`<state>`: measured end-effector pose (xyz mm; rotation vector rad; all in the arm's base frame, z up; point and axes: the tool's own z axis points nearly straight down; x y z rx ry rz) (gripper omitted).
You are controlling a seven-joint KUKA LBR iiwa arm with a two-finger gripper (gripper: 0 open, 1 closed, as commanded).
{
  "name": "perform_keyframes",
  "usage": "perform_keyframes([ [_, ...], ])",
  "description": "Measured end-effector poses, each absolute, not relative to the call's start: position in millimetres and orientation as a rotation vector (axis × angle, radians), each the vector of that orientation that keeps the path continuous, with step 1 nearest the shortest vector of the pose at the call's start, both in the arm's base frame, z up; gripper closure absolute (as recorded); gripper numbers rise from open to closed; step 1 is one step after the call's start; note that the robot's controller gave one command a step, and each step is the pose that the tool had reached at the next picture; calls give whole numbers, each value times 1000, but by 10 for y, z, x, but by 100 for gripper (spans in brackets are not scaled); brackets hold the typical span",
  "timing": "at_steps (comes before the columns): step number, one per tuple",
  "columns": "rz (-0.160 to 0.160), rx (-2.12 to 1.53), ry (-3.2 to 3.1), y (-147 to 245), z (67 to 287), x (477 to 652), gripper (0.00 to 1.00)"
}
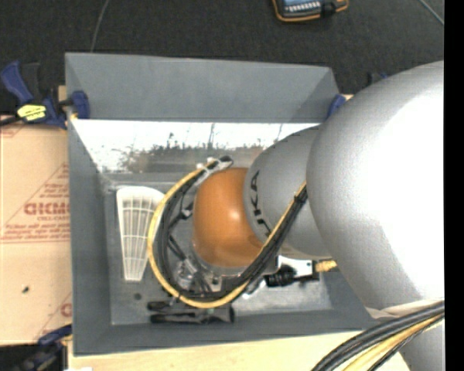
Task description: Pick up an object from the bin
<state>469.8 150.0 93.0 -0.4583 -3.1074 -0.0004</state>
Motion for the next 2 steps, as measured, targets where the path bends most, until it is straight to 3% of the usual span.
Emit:
perform_keyframes([
  [1, -7, -457, -3118, 1503, 1223, 4731, 100],
  [2, -6, -450, -3119, 1495, 1961, 4734, 100],
])
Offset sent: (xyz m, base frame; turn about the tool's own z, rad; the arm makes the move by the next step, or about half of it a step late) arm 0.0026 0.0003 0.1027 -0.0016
